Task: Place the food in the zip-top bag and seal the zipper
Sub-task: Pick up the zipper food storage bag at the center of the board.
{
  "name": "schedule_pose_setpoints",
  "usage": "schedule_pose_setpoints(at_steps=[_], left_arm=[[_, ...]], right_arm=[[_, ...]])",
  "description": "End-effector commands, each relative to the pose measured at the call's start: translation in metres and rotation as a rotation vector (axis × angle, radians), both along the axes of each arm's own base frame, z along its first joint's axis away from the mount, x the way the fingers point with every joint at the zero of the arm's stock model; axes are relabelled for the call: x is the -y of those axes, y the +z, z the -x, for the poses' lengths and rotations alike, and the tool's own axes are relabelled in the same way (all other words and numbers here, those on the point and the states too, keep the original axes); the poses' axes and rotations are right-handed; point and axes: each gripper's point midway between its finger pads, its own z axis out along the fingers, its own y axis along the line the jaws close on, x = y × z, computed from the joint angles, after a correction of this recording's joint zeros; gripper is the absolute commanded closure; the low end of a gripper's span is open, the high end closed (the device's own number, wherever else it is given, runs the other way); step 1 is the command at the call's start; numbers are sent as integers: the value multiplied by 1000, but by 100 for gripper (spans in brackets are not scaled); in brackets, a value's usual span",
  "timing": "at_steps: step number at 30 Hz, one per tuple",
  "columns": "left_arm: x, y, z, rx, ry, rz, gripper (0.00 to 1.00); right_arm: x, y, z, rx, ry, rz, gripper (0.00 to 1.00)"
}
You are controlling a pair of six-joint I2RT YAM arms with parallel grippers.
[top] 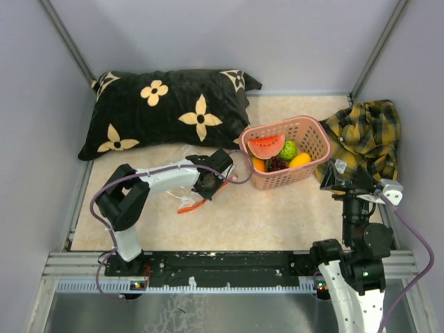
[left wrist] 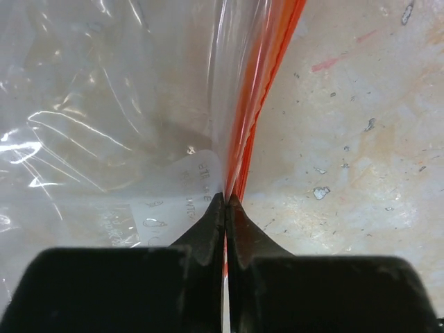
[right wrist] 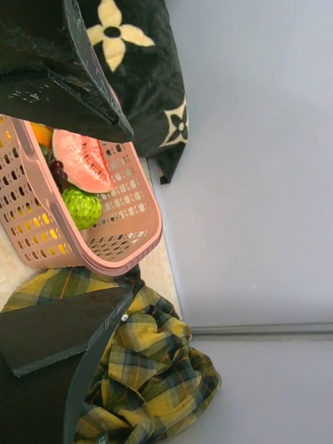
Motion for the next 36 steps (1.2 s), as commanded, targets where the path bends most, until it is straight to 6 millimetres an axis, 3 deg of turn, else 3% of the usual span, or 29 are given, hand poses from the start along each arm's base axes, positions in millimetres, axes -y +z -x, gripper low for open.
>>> schedule_pose_setpoints(at_steps=[1,8,15,20,30,36], left_arm=[[9,19,-3,36,61,92,100],[16,46,-1,82,144,239,100],[30,80,0,135,208,475,100],[35,114,-3,206,279,630,100],[38,202,-8,358,395,979,100],[35,228,-3,398,414,1115,100]], right_arm=[[-19,27,8,84,109,14,14],[-66,23,-10,-65,352,75,14],[-102,19,-11,-90,555,95,14],[-135,17,-17,-128,752,86,16],[-178,3,-41,-162,991,-3,21],[-226,-12,-46,-226,1042,41,24]])
